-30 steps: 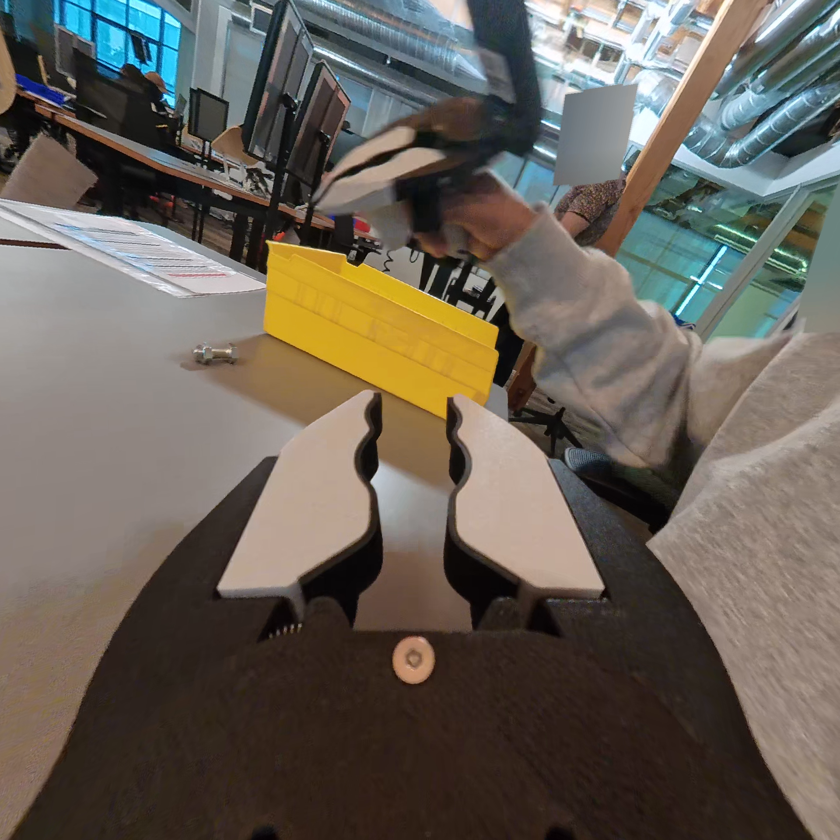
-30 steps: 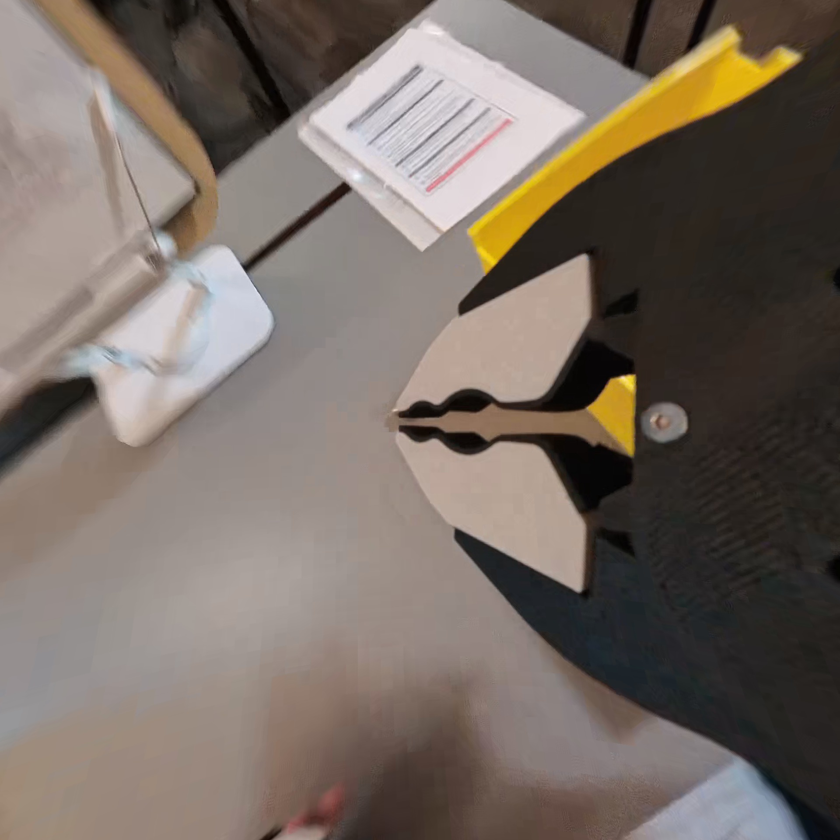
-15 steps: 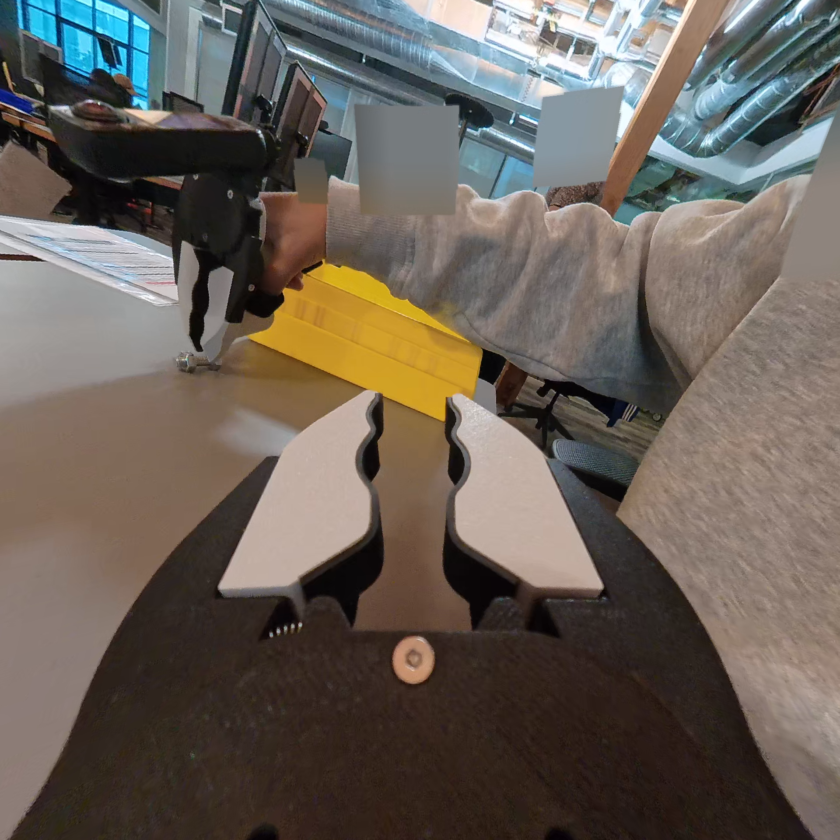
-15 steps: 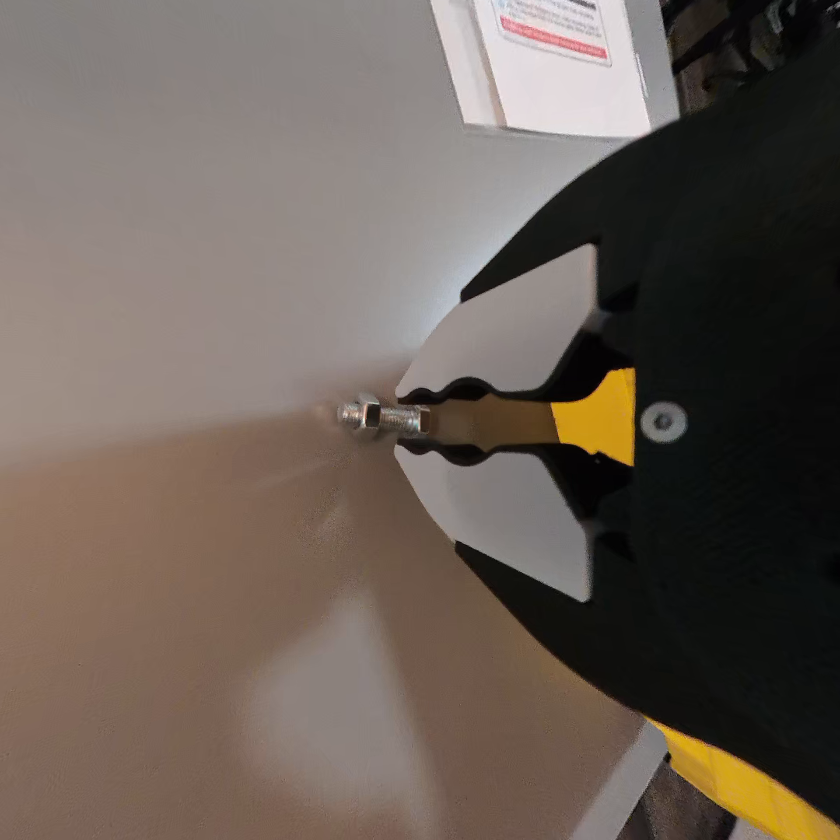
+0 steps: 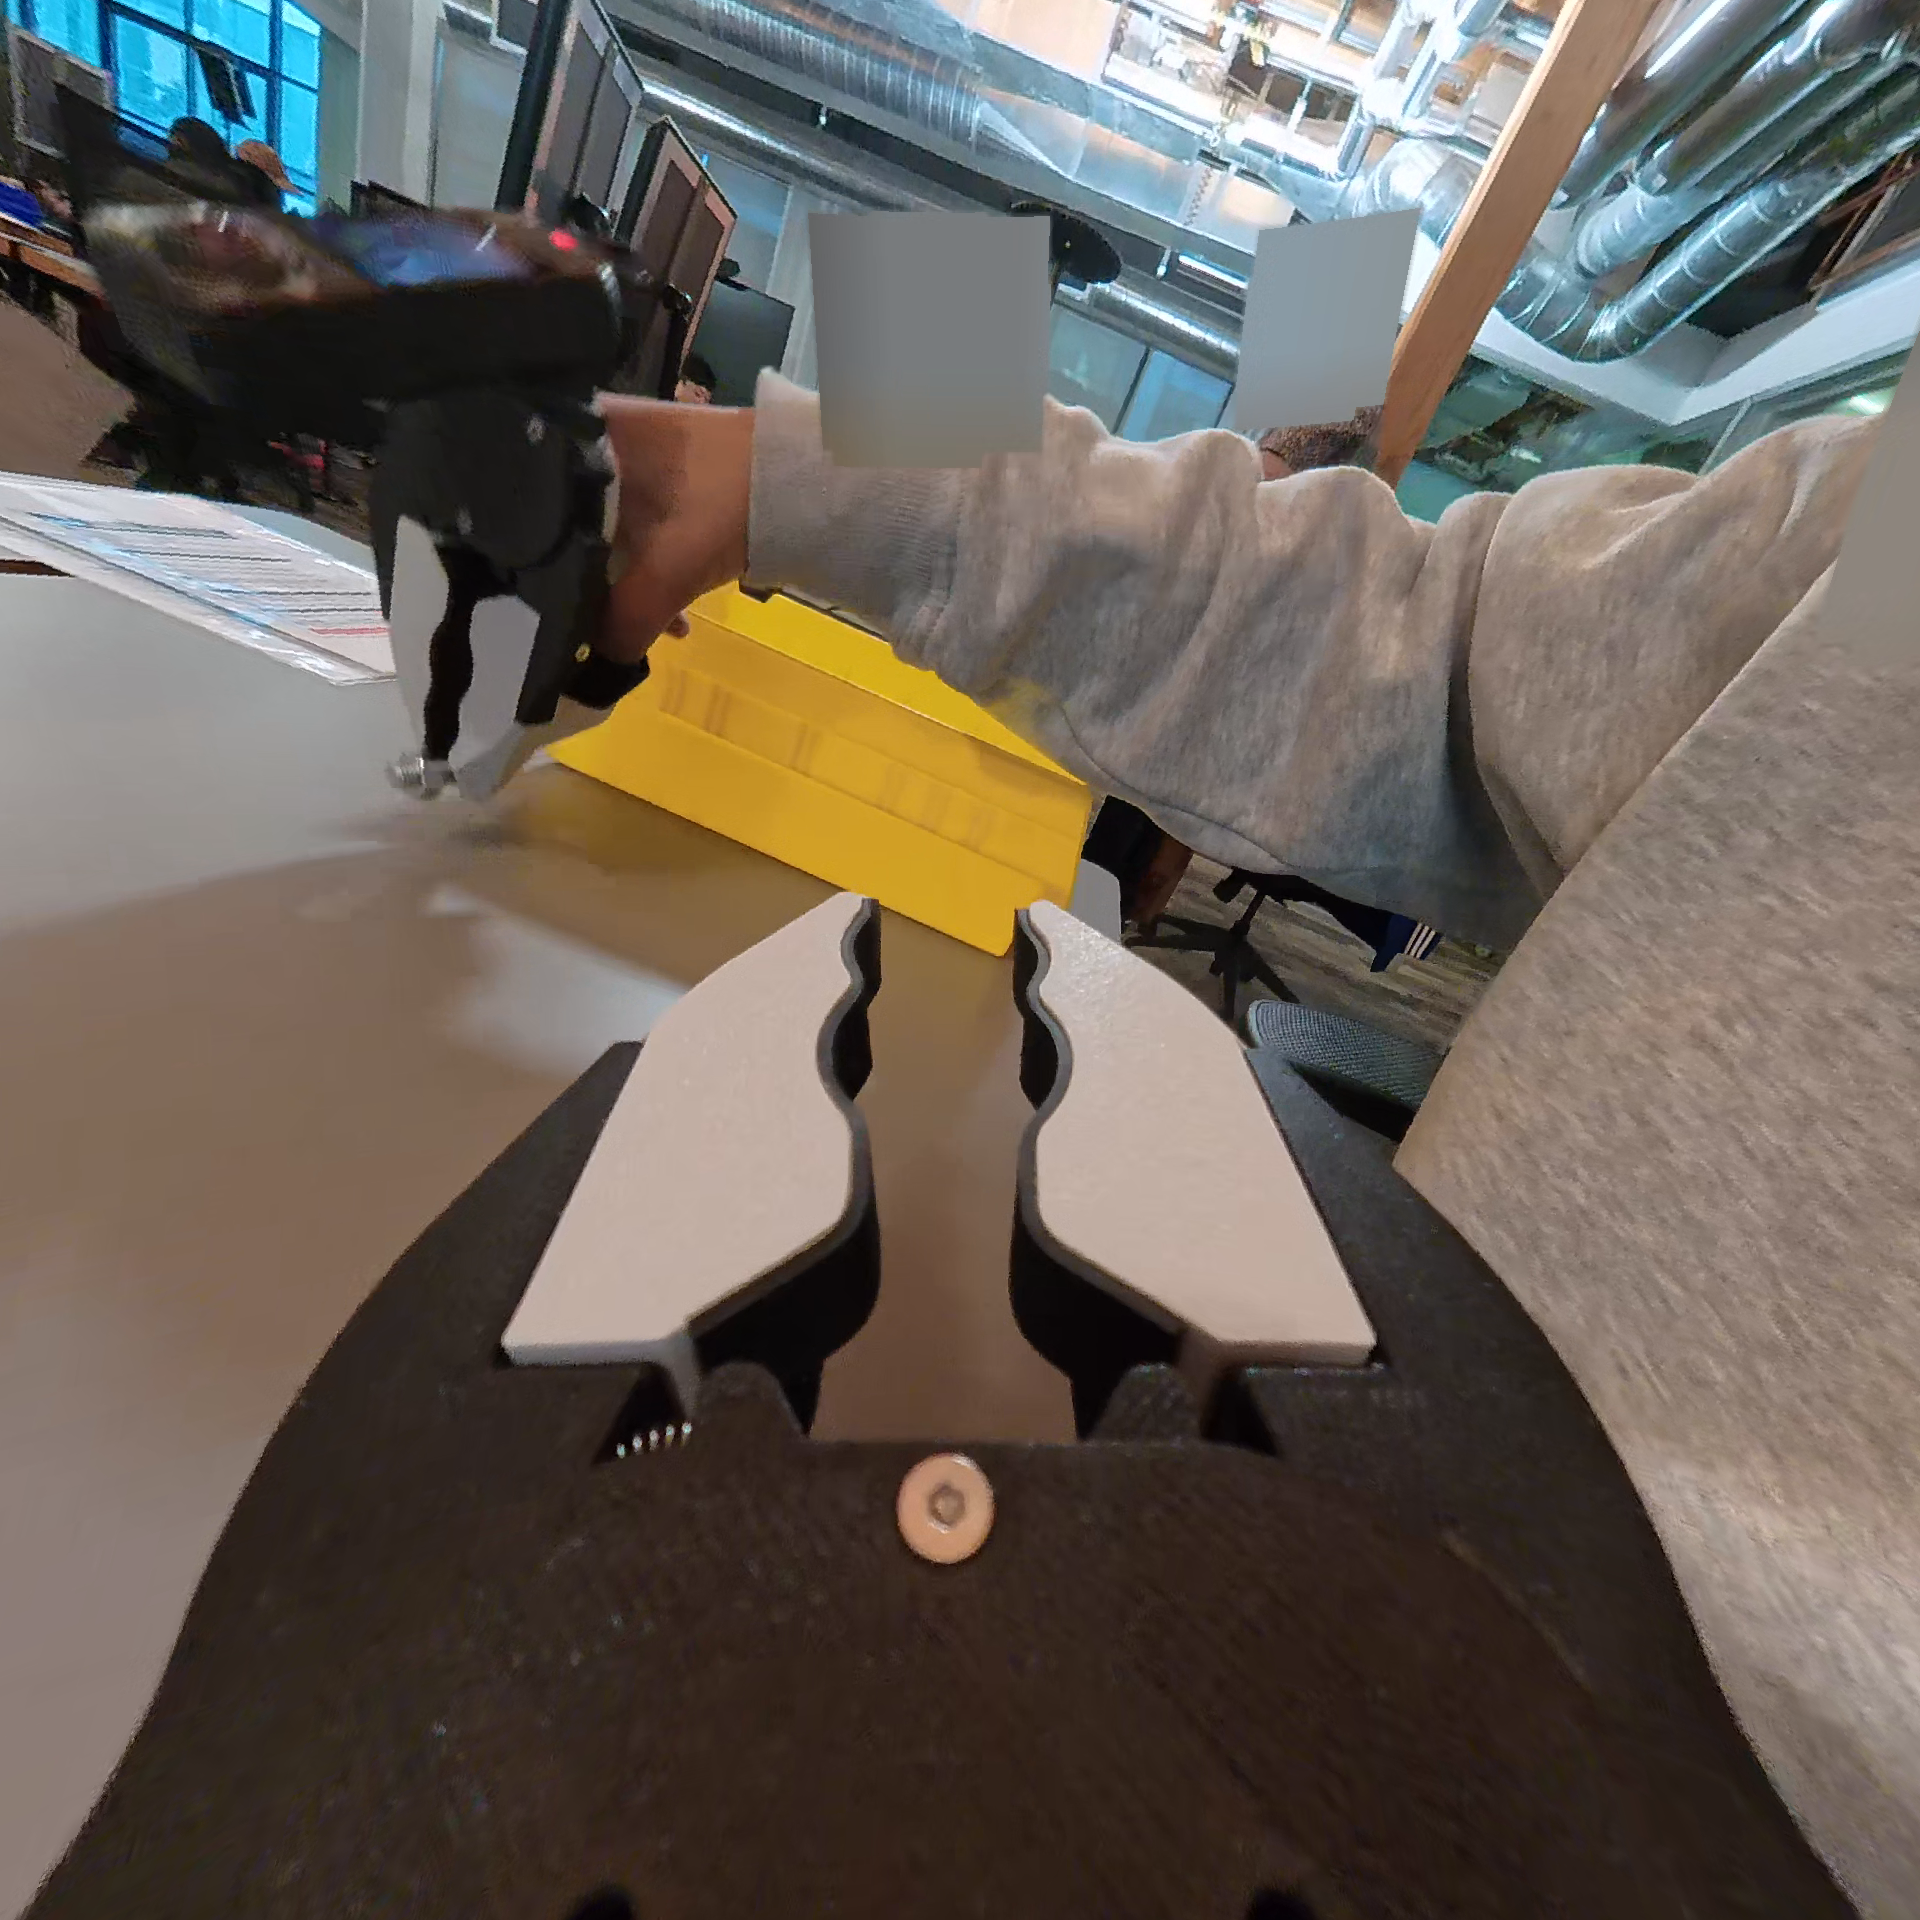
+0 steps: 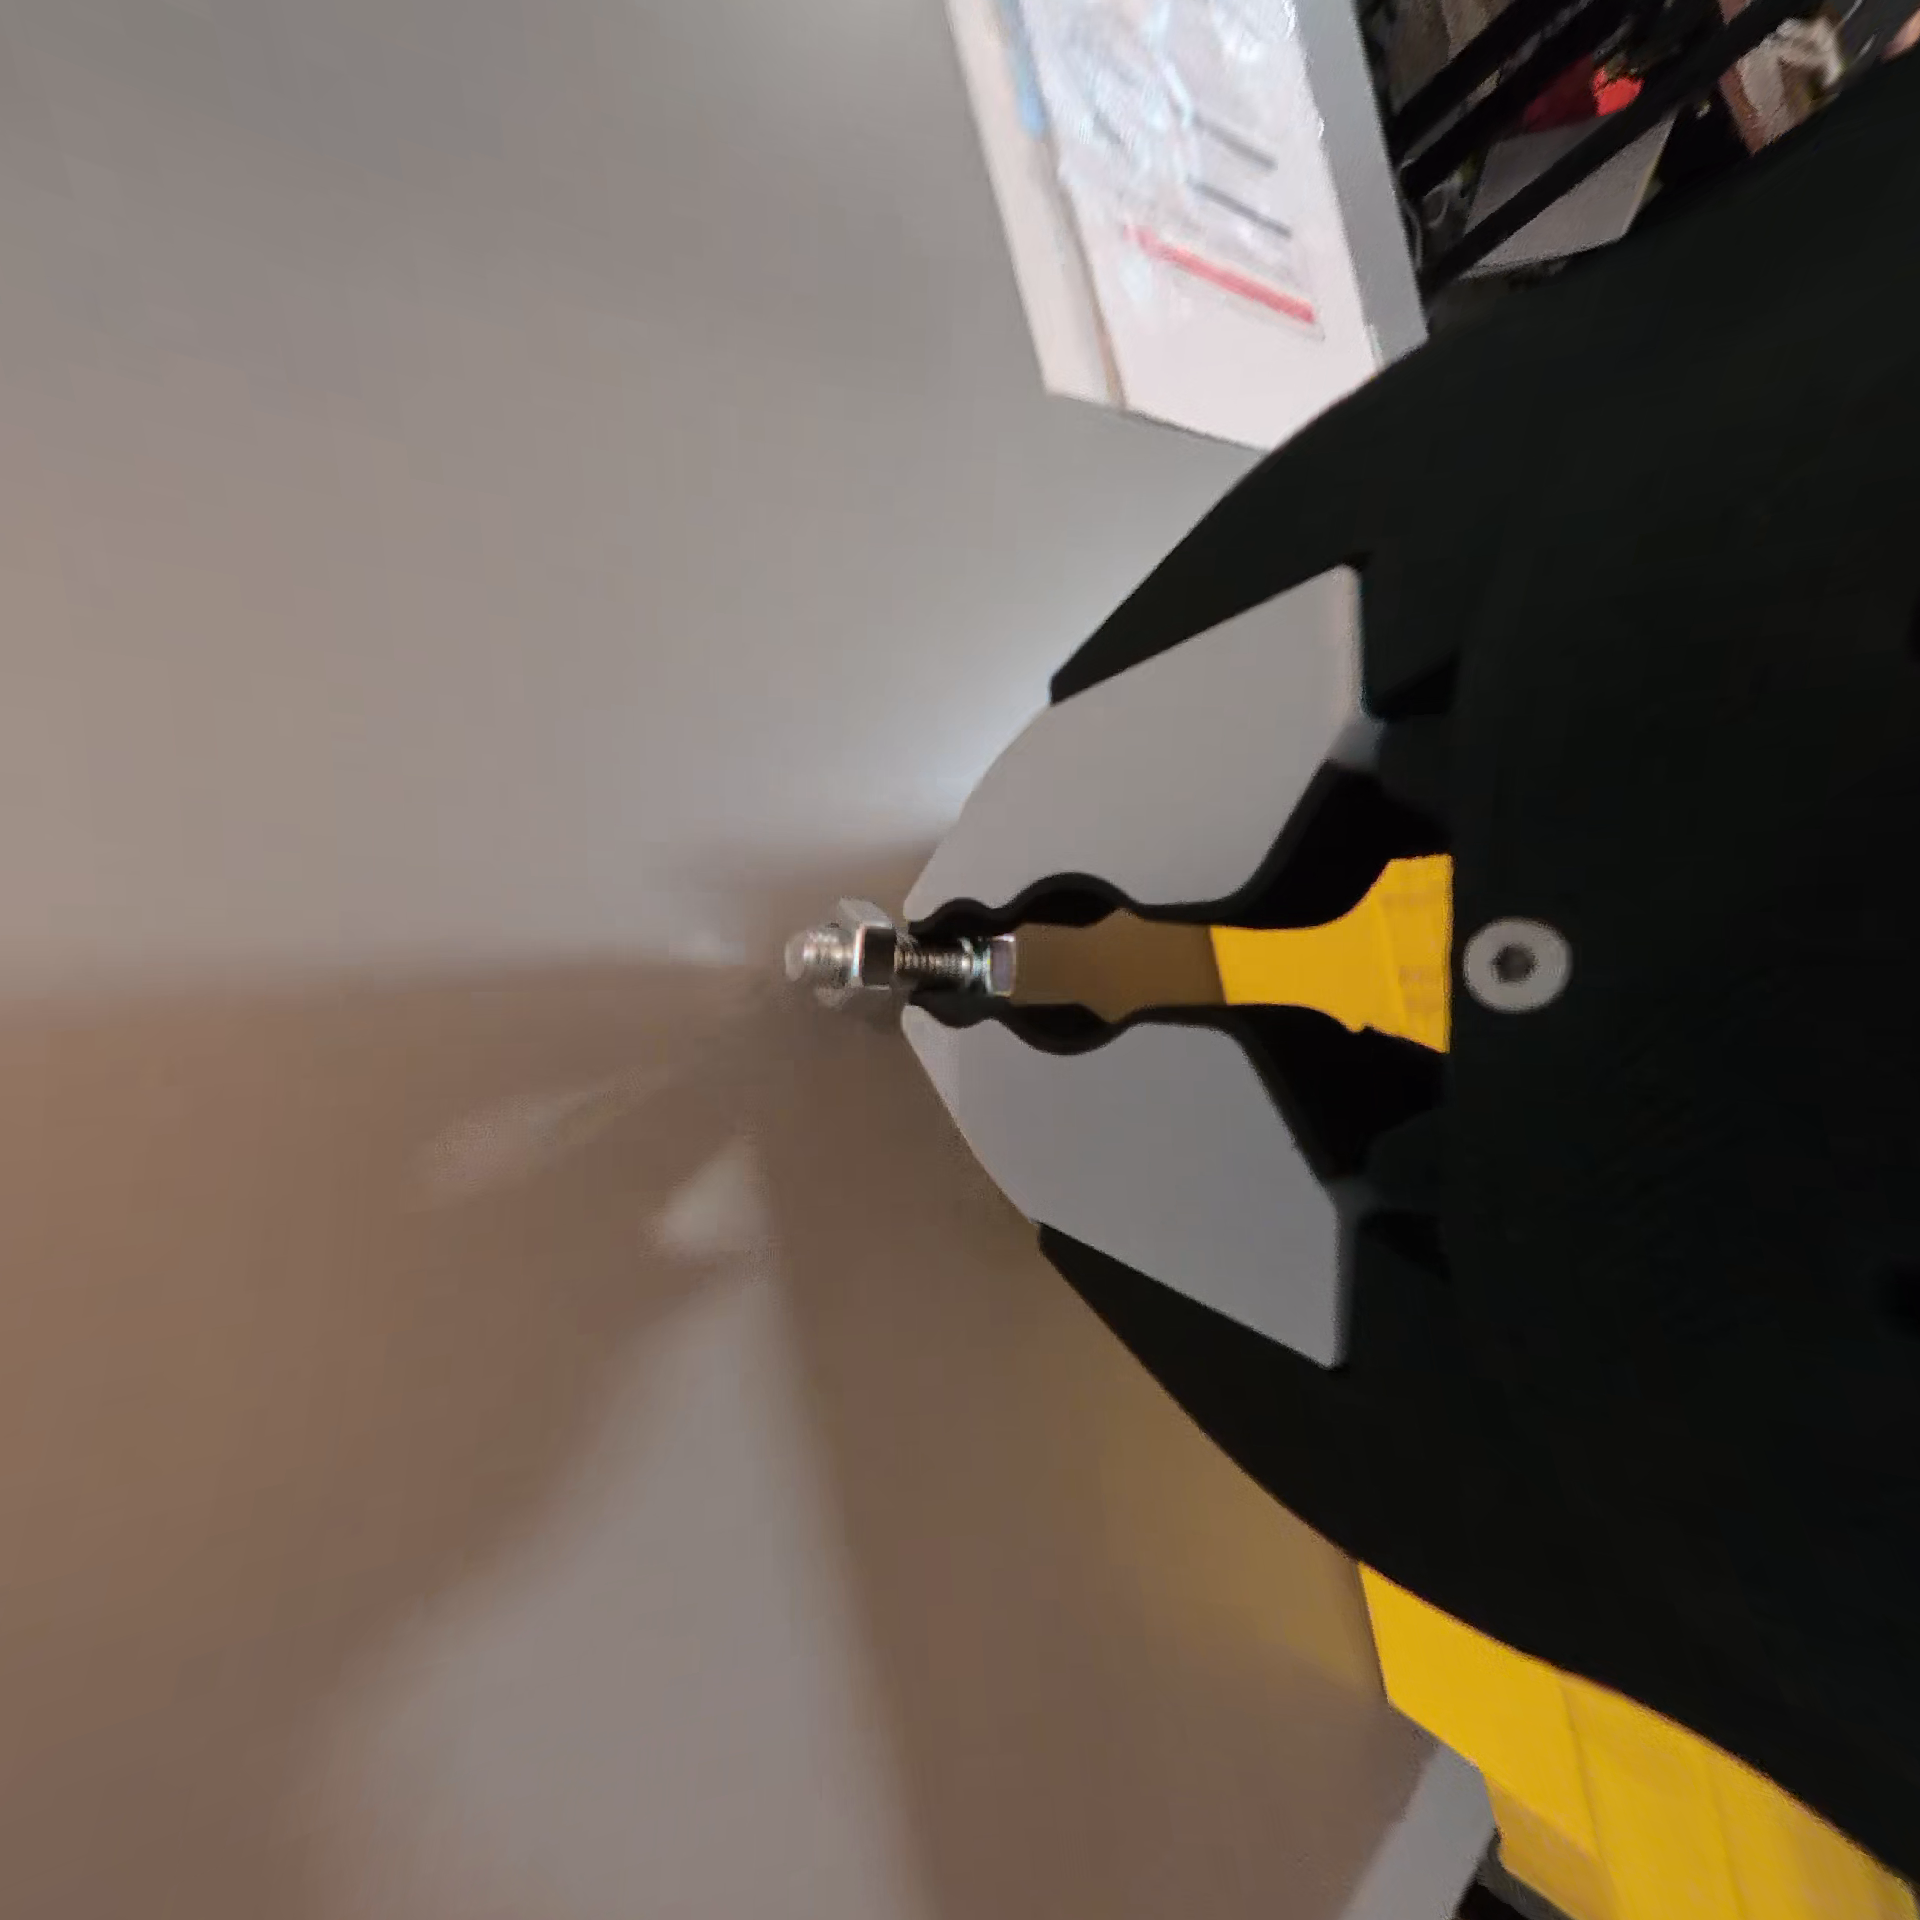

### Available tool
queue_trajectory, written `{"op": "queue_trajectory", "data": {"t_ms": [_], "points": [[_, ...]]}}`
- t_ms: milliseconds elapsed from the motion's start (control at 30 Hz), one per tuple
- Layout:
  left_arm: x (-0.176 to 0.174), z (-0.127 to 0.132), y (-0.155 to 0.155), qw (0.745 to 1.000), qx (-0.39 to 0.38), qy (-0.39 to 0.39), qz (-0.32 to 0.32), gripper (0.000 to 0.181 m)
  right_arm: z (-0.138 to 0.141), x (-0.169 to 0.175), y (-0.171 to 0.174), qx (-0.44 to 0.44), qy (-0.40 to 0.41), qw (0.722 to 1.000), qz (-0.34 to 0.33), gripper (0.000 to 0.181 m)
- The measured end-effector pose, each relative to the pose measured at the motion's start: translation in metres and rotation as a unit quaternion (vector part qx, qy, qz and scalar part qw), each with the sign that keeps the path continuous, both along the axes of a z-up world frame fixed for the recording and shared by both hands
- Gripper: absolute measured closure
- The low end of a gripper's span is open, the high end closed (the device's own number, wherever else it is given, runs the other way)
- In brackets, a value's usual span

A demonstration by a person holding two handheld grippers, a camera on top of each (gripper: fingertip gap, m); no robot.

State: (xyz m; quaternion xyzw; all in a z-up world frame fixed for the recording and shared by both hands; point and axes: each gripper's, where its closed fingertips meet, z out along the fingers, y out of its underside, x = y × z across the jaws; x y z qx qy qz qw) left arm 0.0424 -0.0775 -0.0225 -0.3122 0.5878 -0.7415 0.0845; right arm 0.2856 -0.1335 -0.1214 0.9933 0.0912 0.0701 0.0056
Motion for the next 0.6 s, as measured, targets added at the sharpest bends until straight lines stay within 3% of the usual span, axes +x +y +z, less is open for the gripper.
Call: {"op": "queue_trajectory", "data": {"t_ms": [167,267,333,433,600], "points": [[-0.002,-0.001,-0.002,1.0,0.016,-0.012,0.001,0.157,0.08,0.001,-0.014,0.133,-0.072,0.987,-0.058,0.172],[-0.001,-0.001,-0.001,1.0,0.013,-0.009,0.001,0.157,0.125,0.003,-0.055,0.19,-0.102,0.966,-0.142,0.171],[0.0,-0.001,0.0,1.0,0.008,-0.004,0.0,0.157,0.136,0.001,-0.094,0.208,-0.09,0.946,-0.232,0.171],[-0.002,0.005,0.0,1.0,-0.008,0.0,-0.001,0.157,0.107,-0.011,-0.158,0.175,-0.018,0.907,-0.383,0.171],[-0.003,0.003,-0.005,1.0,-0.004,0.003,-0.006,0.157,0.015,-0.032,-0.23,0.081,0.046,0.871,-0.483,0.172]]}}
